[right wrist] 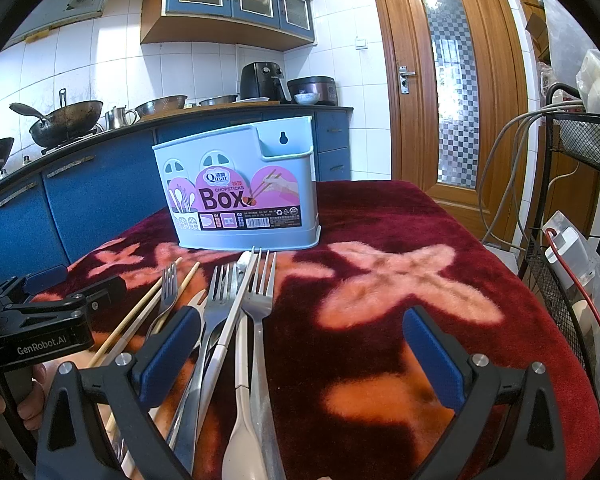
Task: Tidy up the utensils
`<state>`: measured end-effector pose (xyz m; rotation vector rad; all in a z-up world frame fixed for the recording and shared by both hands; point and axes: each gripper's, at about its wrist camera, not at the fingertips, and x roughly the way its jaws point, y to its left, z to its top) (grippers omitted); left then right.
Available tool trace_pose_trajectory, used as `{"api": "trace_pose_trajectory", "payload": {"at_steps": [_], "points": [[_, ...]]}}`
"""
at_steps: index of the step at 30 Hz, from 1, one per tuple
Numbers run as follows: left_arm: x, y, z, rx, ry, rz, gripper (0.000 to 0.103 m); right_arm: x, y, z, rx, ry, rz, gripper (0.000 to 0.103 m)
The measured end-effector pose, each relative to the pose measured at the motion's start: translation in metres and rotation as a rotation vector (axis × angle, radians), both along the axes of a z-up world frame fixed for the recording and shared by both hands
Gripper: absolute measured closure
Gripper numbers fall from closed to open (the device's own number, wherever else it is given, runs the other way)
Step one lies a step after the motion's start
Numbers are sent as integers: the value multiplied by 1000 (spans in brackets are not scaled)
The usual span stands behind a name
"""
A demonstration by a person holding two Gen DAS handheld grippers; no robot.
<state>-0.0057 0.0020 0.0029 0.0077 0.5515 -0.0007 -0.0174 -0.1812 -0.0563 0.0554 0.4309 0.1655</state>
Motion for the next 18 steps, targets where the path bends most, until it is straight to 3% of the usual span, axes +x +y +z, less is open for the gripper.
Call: {"api": "trace_pose_trajectory", "payload": {"at_steps": [12,16,18], "points": [[18,6,2,-13,125,14,0,6,-1,9,-11,39,18,0],[26,5,-2,31,190,13,0,11,-2,13,-35,94,40,1],[31,3,-6,66,221,7,8,13,-5,13,-35,131,52,6]]}}
